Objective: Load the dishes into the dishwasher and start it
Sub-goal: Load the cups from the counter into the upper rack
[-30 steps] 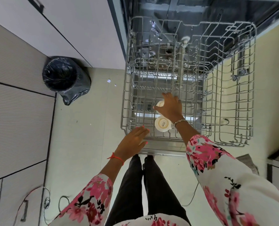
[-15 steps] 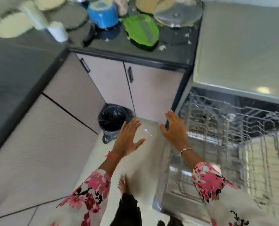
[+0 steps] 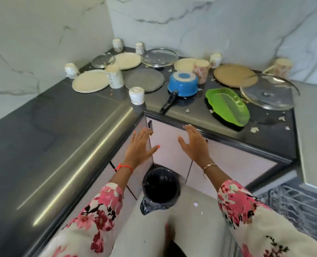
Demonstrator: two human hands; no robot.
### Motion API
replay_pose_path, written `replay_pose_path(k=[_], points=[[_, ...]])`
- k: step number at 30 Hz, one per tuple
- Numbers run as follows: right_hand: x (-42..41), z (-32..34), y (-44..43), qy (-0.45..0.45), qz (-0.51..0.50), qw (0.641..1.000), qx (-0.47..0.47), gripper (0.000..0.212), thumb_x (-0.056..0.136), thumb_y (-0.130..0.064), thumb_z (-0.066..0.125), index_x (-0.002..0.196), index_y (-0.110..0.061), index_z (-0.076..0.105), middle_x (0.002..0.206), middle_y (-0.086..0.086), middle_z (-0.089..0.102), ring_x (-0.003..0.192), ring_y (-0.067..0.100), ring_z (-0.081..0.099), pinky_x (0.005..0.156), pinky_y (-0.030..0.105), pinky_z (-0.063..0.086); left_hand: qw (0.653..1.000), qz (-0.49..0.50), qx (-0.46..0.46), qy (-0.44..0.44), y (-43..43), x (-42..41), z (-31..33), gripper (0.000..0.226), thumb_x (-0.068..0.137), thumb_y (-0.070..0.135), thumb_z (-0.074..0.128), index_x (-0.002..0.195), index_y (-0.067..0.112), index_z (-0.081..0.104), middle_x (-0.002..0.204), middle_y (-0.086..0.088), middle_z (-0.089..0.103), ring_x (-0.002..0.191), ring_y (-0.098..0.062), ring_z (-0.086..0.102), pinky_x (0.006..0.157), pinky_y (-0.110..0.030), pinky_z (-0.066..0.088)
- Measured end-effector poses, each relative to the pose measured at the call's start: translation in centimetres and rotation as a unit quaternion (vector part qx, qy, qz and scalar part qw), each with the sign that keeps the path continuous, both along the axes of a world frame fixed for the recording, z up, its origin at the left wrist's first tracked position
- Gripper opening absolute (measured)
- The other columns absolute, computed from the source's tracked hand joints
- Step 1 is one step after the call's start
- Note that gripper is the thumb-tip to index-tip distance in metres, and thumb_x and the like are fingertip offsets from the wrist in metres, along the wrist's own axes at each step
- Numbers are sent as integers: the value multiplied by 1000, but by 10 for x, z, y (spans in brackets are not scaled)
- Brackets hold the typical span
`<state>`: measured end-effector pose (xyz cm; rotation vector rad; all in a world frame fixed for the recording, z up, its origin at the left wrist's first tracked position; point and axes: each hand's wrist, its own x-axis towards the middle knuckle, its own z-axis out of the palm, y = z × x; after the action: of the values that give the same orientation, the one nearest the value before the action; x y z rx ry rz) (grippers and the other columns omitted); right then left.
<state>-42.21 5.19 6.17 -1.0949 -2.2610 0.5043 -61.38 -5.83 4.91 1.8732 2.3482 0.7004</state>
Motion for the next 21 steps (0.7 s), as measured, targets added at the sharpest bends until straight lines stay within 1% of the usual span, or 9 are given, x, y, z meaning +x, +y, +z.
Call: replay_pose_path(k=[3,6,8,11,13,15,16,18,21], points=[[-50,14,35,19,50,999,10,38,86,-23,62,117,-1,55,114,13,59,106,27,57,92,33,46,999,37,12,12,23,-42,8,87,72,70,28,134,11,42,143,-4,40,140,-20,26,115,-39,9],[-98,25,68,27,92,995,-20,43,87,-24,62,122,-3,51,119,11,56,109,22,54,93,25,42,997,71,11,-1,44,-81,7,90,70,72,29,136,12,39,144,-4,39,139,-20,26,114,-37,9],[-125,30,87,20,129,991,-42,48,86,-26,62,127,-5,47,124,10,51,113,20,51,96,25,41,996,90,-13,-10,60,-106,2,94,67,75,29,138,13,36,146,-4,35,141,-19,21,114,-36,9],[-164,37,121,-11,184,981,-58,57,84,-25,65,132,-7,42,130,11,48,120,22,47,103,28,38,991,122,-51,-31,84,-137,-6,102,63,80,30,142,16,27,152,-3,24,143,-17,12,116,-41,5],[-184,43,139,-34,215,973,-75,63,82,-24,67,136,-8,37,136,10,44,124,22,44,102,22,30,988,131,-72,-35,95,-151,-9,106,61,82,30,144,17,23,155,-2,17,144,-16,6,117,-42,2],[-203,46,155,-52,241,965,-89,68,81,-23,69,137,-8,35,138,10,39,125,21,42,96,14,24,985,139,-95,-34,106,-164,-11,112,59,85,28,146,16,18,156,-1,12,144,-15,1,117,-43,-2],[-212,48,162,-60,254,960,-100,71,79,-22,70,138,-8,33,139,10,38,126,22,41,95,14,24,984,144,-103,-30,111,-170,-12,116,58,88,26,147,15,14,157,-1,9,144,-14,-1,117,-43,-4],[-228,50,173,-81,278,949,-127,78,77,-22,73,140,-10,30,140,10,34,126,24,41,100,23,28,982,145,-119,-16,119,-180,-13,124,54,94,19,148,15,8,157,0,3,144,-13,-5,116,-44,-7],[-251,53,184,-130,305,931,-153,85,75,-25,75,142,-12,25,140,10,32,126,26,40,104,36,32,980,139,-140,-7,126,-190,-18,123,54,95,13,149,17,5,157,2,0,143,-10,-9,116,-46,-8]])
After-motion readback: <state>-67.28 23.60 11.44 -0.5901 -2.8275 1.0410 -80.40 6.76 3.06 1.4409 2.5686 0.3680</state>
